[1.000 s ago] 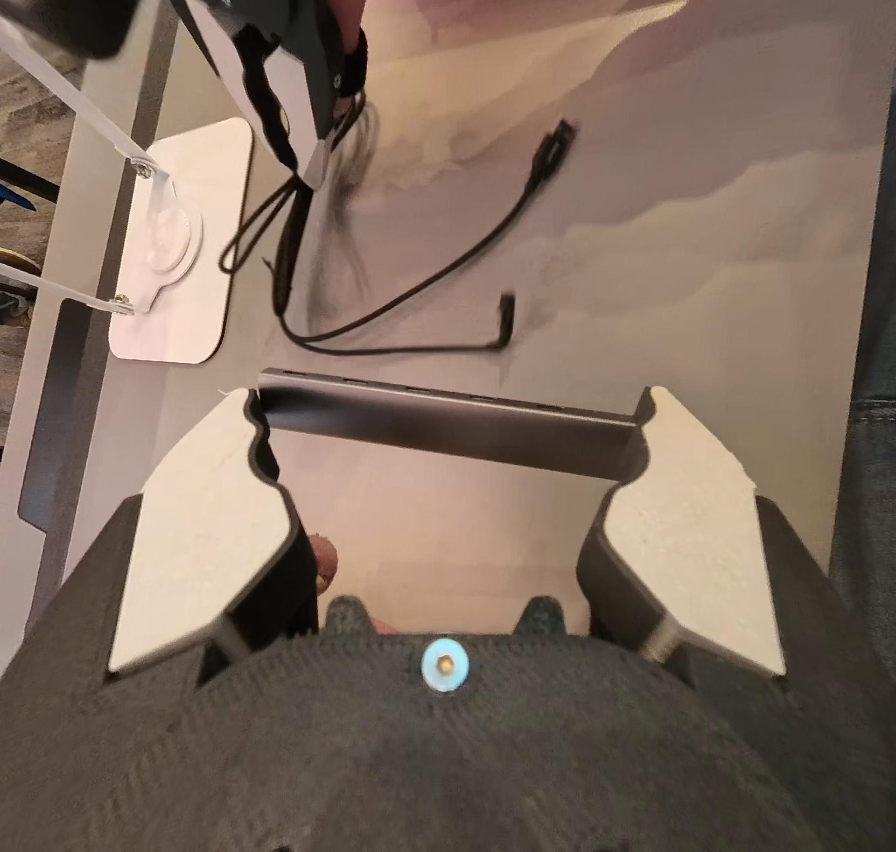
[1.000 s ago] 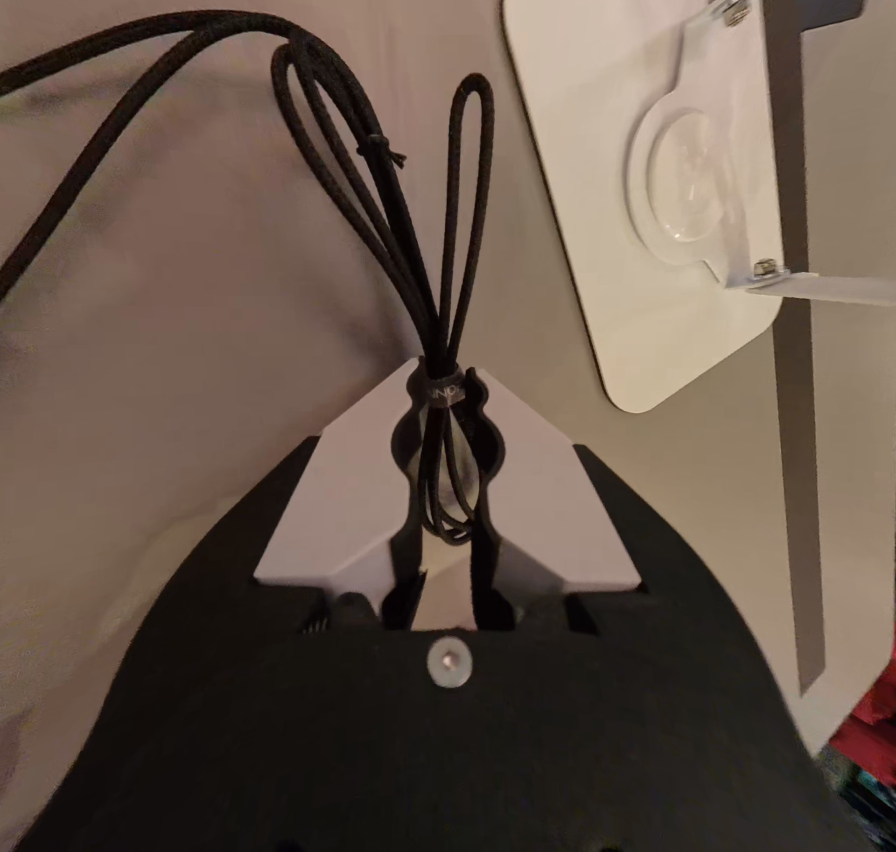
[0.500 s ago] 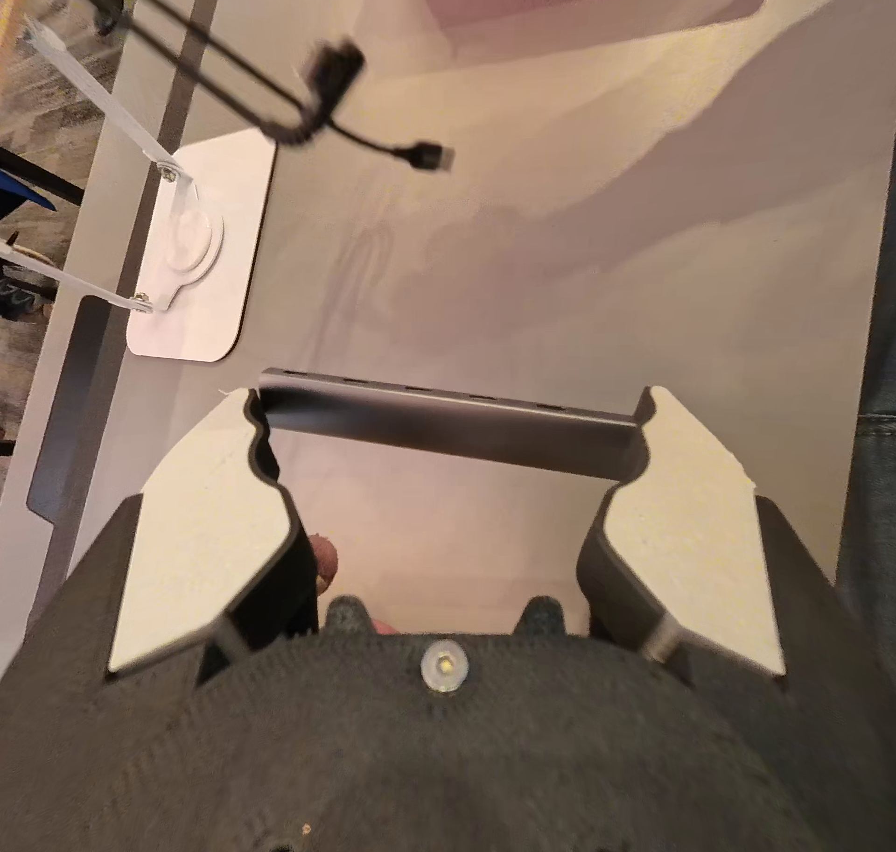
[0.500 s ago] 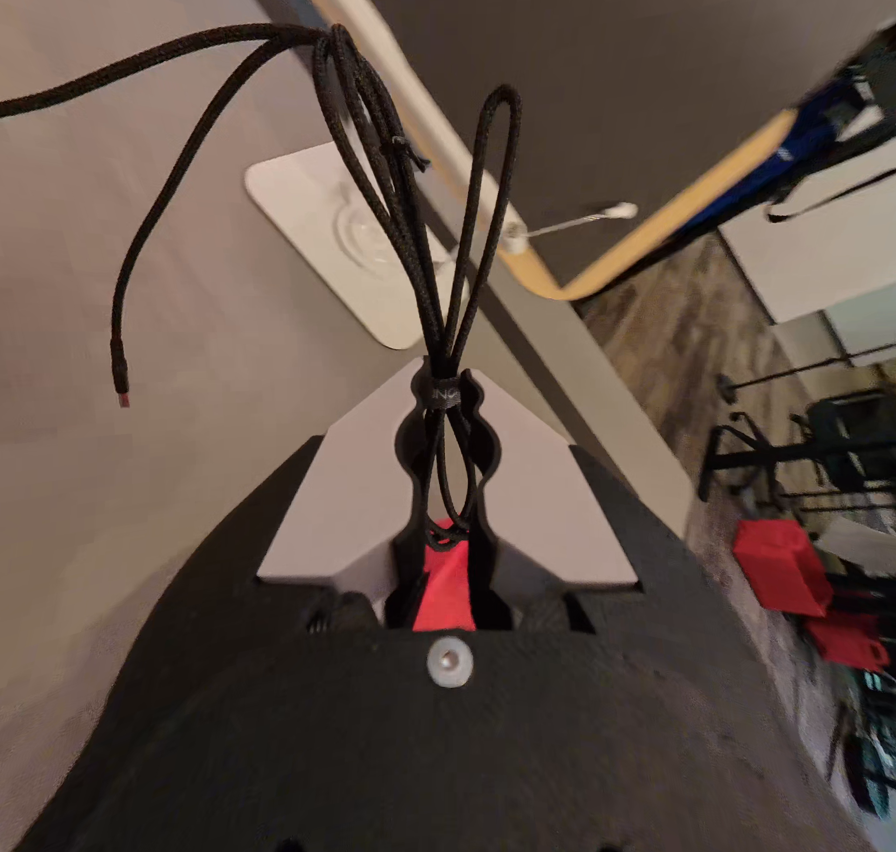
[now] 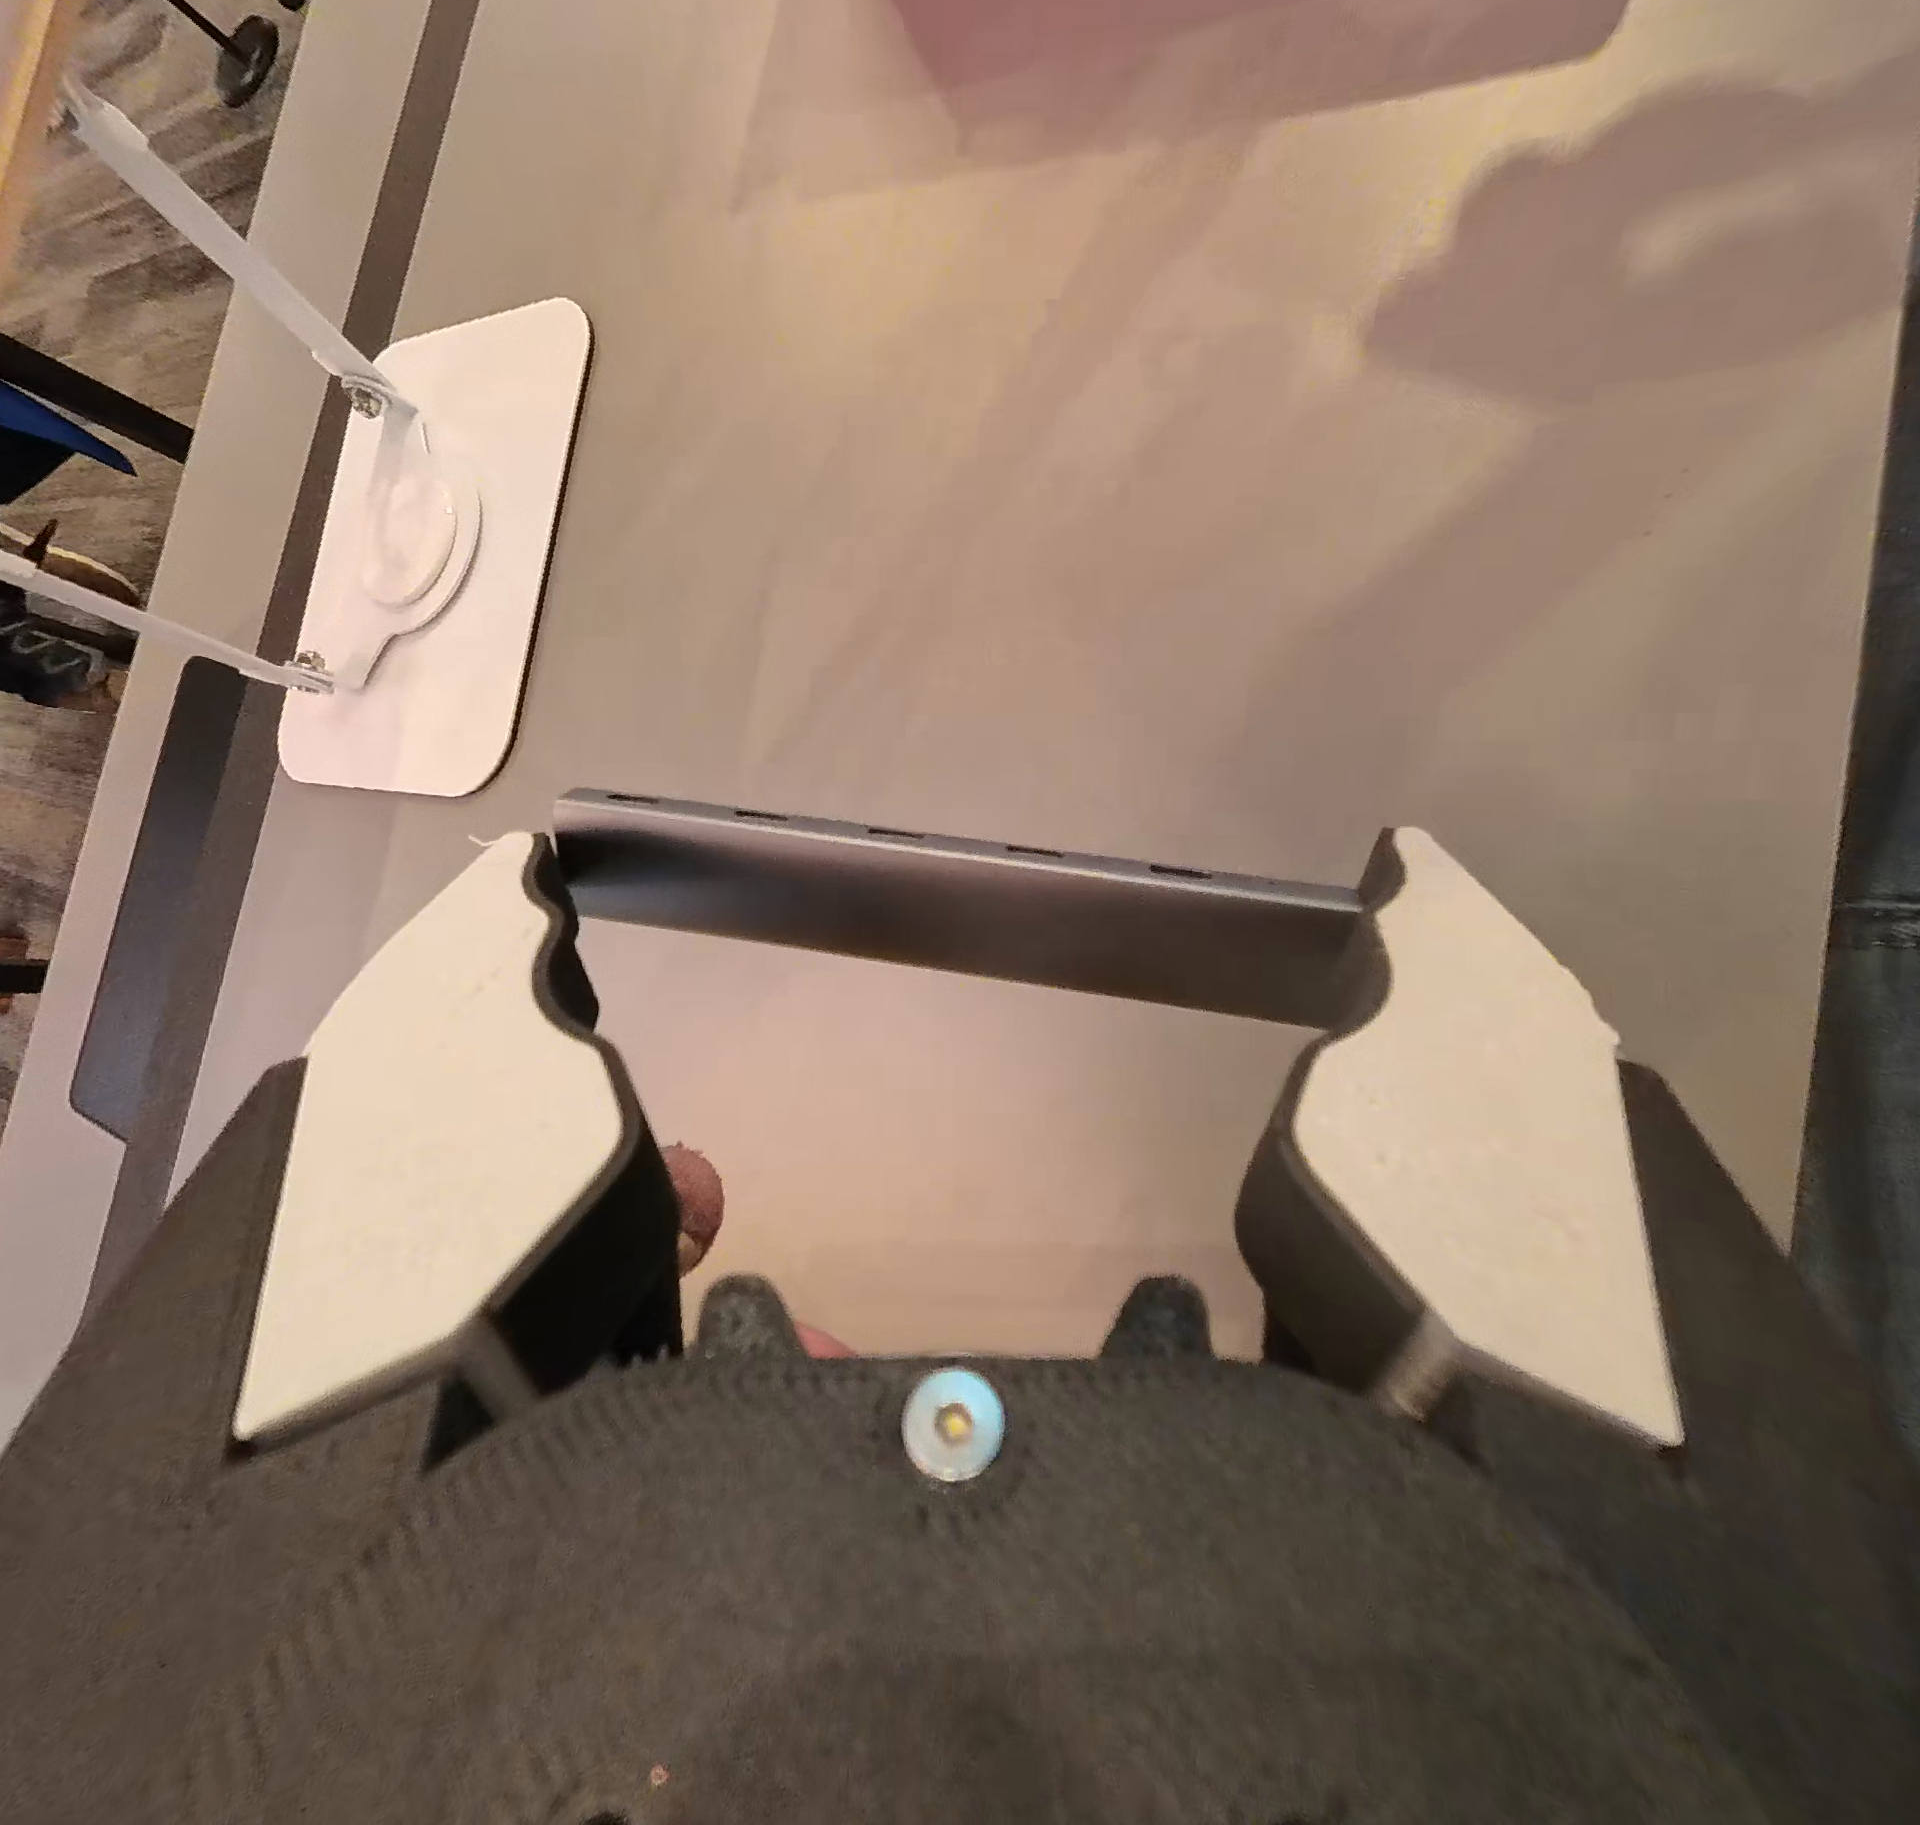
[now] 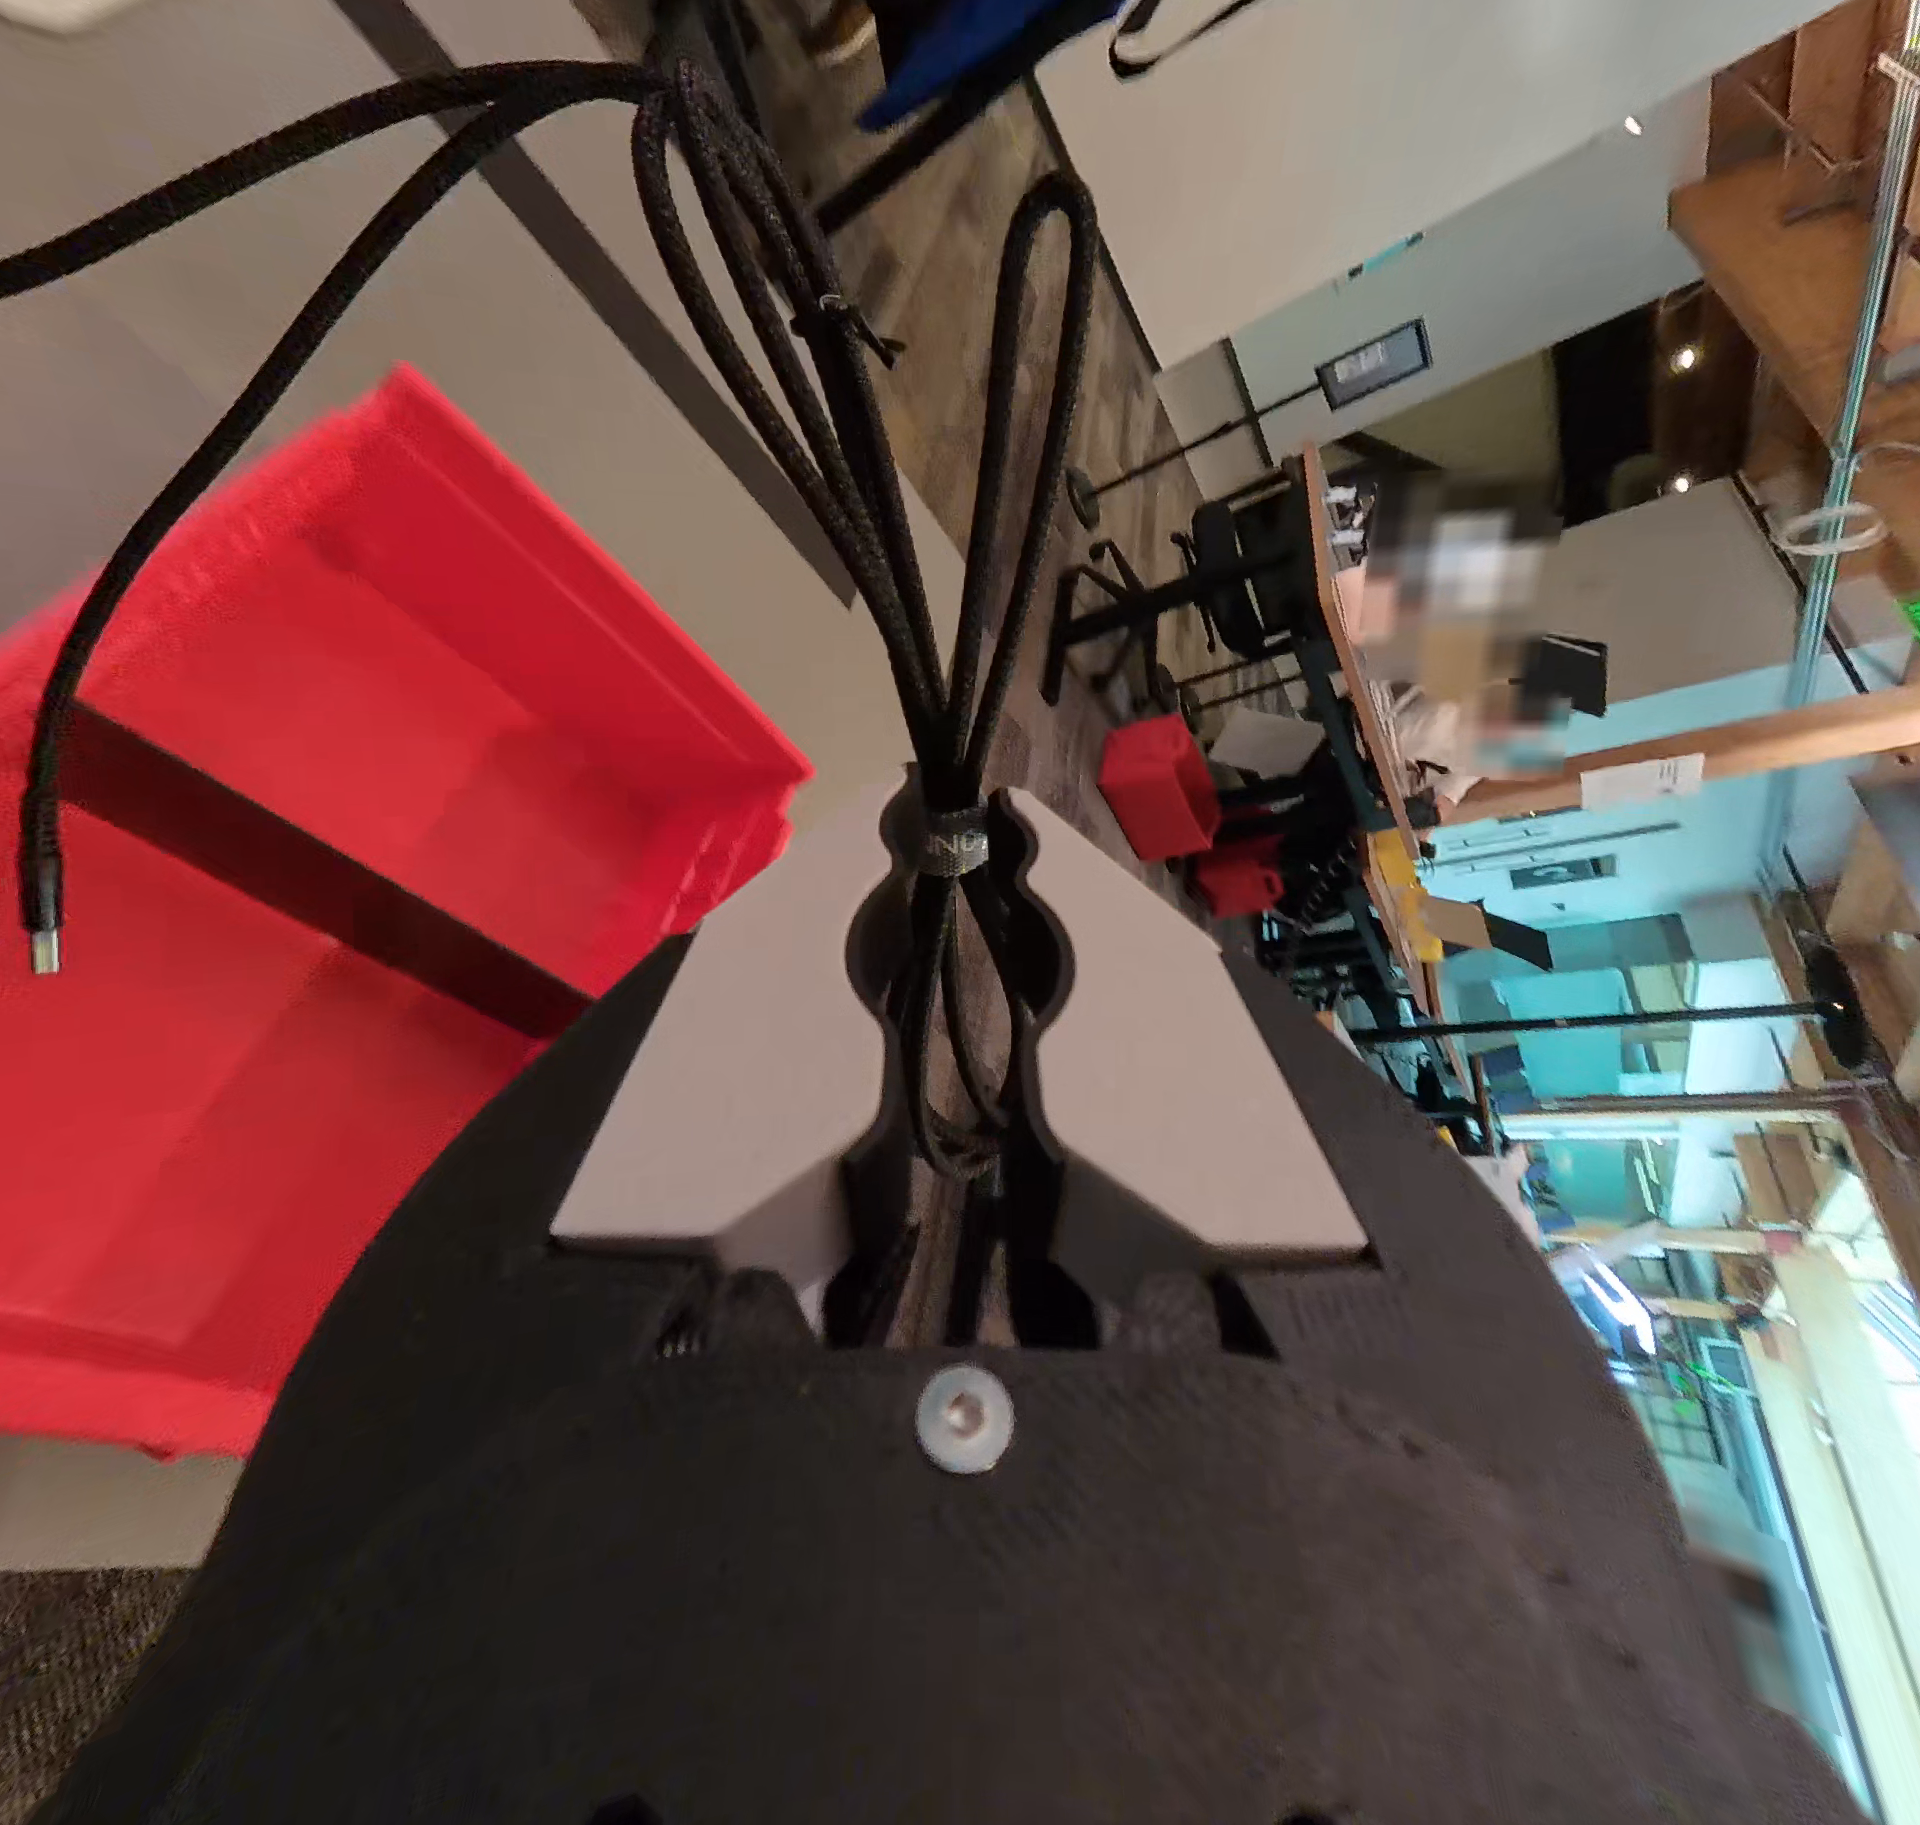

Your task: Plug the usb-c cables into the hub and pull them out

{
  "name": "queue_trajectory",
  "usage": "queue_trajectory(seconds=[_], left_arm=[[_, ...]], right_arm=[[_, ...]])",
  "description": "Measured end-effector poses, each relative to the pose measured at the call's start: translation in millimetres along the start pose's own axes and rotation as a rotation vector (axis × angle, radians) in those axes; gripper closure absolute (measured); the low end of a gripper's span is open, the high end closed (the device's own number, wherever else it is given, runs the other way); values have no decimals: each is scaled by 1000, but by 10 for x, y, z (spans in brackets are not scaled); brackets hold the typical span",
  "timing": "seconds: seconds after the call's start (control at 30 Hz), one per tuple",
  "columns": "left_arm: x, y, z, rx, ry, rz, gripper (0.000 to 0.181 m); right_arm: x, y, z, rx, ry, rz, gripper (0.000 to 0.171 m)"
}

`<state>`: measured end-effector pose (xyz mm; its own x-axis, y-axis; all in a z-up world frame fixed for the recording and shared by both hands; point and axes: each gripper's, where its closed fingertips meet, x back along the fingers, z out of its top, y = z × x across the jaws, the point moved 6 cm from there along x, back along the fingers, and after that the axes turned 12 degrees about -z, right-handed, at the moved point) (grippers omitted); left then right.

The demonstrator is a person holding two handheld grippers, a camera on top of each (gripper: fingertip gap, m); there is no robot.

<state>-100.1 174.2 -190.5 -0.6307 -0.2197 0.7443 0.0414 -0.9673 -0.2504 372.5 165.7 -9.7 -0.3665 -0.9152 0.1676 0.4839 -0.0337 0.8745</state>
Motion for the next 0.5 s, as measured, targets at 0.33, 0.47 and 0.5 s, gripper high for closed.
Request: queue_trajectory(seconds=[0.33, 0.47, 0.5], left_arm=[[-15, 32, 34, -15, 2, -5, 45], [-37, 47, 51, -20, 4, -8, 45], [-37, 49, 52, -21, 3, -9, 45]], right_arm=[[-76, -787, -996, 24, -202, 76, 162], [-171, -1153, -1213, -11, -253, 159, 161], [-193, -1243, -1244, 2, -264, 184, 161]])
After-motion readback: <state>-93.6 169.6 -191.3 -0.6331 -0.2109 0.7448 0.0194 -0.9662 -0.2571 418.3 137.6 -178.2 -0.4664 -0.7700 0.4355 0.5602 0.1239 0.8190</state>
